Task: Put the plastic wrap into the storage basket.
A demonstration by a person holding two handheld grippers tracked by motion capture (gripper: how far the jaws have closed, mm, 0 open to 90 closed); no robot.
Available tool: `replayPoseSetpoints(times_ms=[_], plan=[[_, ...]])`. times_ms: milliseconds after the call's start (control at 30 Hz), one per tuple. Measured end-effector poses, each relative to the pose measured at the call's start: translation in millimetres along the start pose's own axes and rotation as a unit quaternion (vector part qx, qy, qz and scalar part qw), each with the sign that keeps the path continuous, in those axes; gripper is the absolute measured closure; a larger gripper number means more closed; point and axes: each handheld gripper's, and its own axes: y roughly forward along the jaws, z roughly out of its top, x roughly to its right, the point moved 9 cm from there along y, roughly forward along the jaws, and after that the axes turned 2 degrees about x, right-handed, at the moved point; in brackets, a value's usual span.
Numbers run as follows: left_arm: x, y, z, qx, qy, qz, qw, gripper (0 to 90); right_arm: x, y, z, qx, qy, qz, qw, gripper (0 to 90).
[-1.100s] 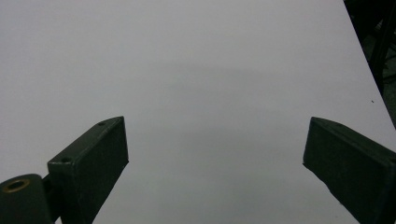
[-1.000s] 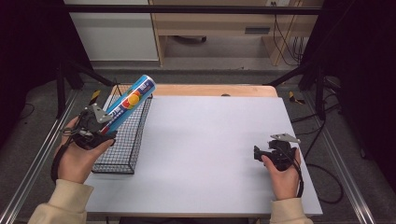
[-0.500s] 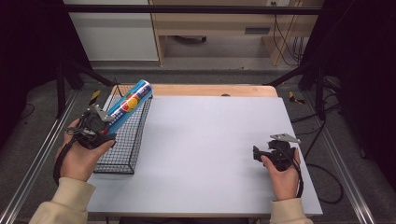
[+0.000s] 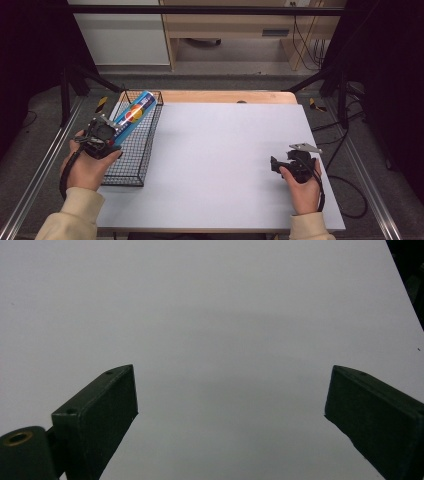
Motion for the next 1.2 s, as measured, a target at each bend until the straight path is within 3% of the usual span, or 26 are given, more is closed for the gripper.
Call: replayPoseSetpoints(times_ms=[333,667,867,1200], plan=[[2.6,9.6,-8.7,-0.017,-0.009,-0.014,0.9997,30.9,0.1,0.4,-0.7,-0.003,0.001,0.0,1.0,7.0],[6.2,14.4,-10.2,-0.034,-0.008,-0.013,0.9993,30.9,-0.2,0.4,-0.7,-0.002,-0.001,0.001,1.0,7.0],[7.9,17.7,-12.3,-0.056,-0.003,-0.013,0.9983,31.0,-0.6,0.5,-1.3,-0.004,0.001,0.002,1.0,7.0],[8.9,19.8,-12.1,-0.068,-0.008,-0.011,0.9976,31.1,-1.7,0.8,-1.7,-0.004,-0.001,0.005,1.0,7.1]])
